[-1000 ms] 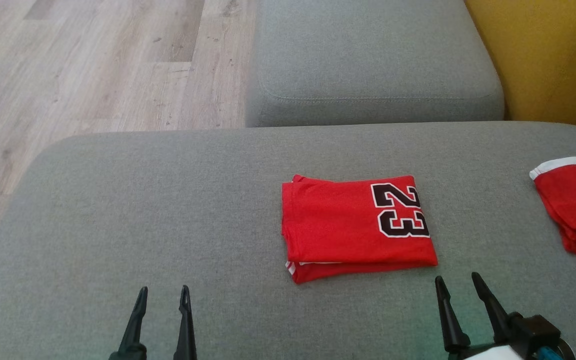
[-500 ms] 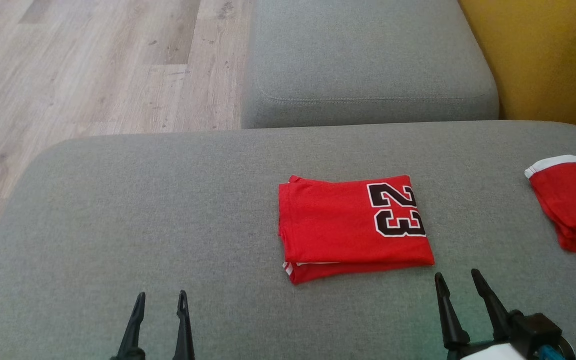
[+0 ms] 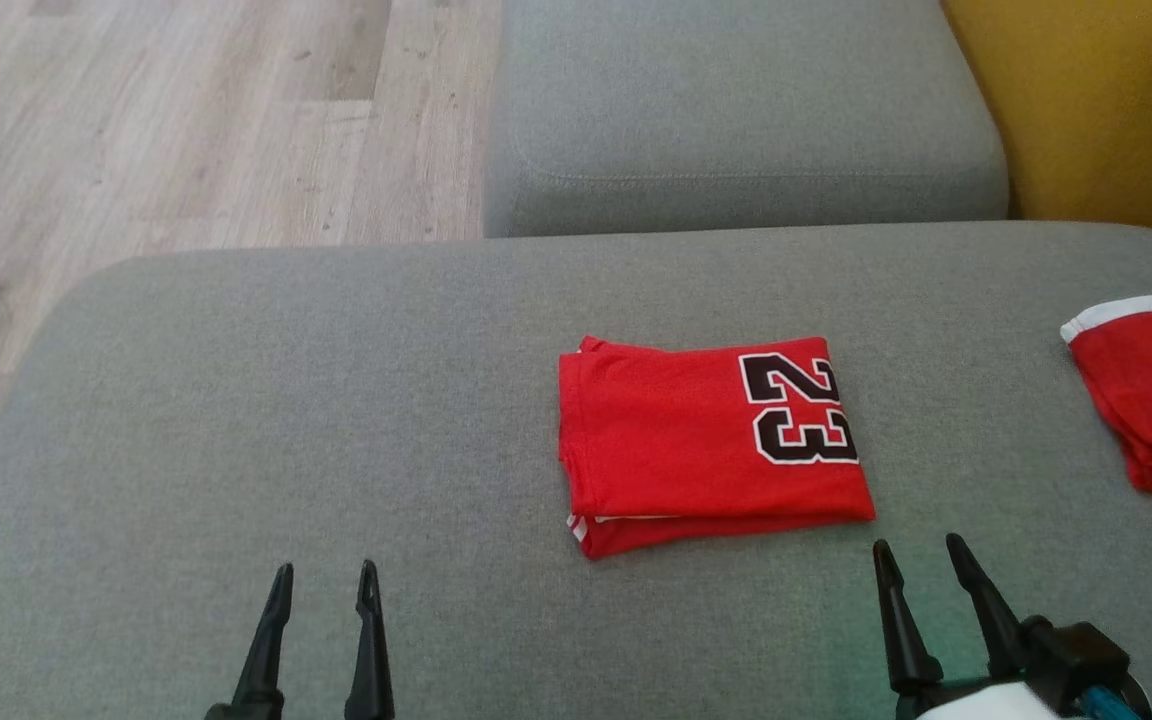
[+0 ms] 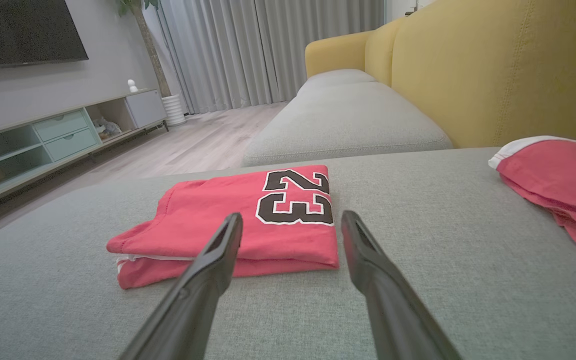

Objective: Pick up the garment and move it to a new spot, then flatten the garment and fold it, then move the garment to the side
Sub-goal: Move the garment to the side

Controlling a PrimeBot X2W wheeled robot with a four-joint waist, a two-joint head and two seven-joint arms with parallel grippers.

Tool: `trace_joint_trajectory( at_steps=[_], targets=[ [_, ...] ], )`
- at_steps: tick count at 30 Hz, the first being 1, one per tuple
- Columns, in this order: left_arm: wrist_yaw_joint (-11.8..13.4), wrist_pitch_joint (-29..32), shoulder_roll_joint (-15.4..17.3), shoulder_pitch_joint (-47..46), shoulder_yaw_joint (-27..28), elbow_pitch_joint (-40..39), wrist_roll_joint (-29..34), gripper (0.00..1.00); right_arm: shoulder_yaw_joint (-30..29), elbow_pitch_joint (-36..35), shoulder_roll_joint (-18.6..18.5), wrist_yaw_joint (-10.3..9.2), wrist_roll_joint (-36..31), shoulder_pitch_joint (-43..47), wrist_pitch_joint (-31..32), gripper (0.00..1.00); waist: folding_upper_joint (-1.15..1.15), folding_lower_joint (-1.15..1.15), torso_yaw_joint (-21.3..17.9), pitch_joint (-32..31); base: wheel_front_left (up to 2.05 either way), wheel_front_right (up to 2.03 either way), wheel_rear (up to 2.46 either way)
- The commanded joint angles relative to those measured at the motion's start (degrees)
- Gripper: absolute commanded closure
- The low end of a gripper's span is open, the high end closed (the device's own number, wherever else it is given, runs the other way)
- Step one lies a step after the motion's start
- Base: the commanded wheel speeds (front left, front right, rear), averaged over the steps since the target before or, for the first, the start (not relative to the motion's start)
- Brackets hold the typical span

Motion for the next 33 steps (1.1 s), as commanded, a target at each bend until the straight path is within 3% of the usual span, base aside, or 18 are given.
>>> trace_joint_trajectory(
  at_steps=[1,8,14,24,30,31,32,33],
  targets=[
    [-0.91,-0.3,-0.3,-1.62,1.31,-2.67,-0.36,0.0,1.2,-1.5,-0.32,-0.04,-0.01,-3.01,-0.79,0.0,0.0,0.0,0.05,0.43,0.0,0.0,0.0],
    [-1.18,-0.3,-0.3,-2.33,0.45,-3.72,1.06,0.0,1.8,3.5,-0.31,-0.04,0.66,-9.19,-0.79,0.0,0.0,0.0,0.41,3.71,0.0,0.0,0.0],
    [-1.02,-0.3,-0.3,-3.65,-0.52,-4.0,1.06,0.0,2.41,14.38,-1.28,-0.04,3.84,-17.71,-0.38,0.0,0.0,0.0,0.97,6.74,0.0,0.0,0.0],
    [0.15,-0.3,-0.3,-8.21,-3.58,-4.2,0.94,0.0,1.35,27.29,-6.69,-0.04,5.18,-33.66,8.38,0.0,0.0,0.0,2.99,12.85,0.0,0.0,0.0],
    [0.75,-0.3,-0.3,-10.52,-5.27,-3.53,0.78,0.0,3.9,34.37,-7.61,-0.04,5.98,-38.6,15.28,0.0,0.0,0.0,4.35,14.86,0.0,0.0,0.0],
    [0.88,-0.3,-0.3,-10.8,-5.45,-3.5,0.67,0.0,4.53,35.17,-7.51,-0.04,6.55,-38.96,16.21,0.45,0.0,0.0,4.53,15.05,0.0,0.0,0.0],
    [1.03,-0.3,-0.3,-11.02,-5.56,-3.48,0.59,0.0,5.08,35.84,-7.34,-0.04,7.27,-39.2,16.99,0.78,0.0,0.0,4.62,15.15,0.0,0.0,0.0],
    [1.18,-0.3,-0.3,-11.17,-5.66,-3.46,0.51,0.0,5.69,36.22,-7.22,-0.04,7.96,-39.39,17.42,1.0,0.0,0.0,4.68,15.24,0.0,0.0,0.0]
  ],
)
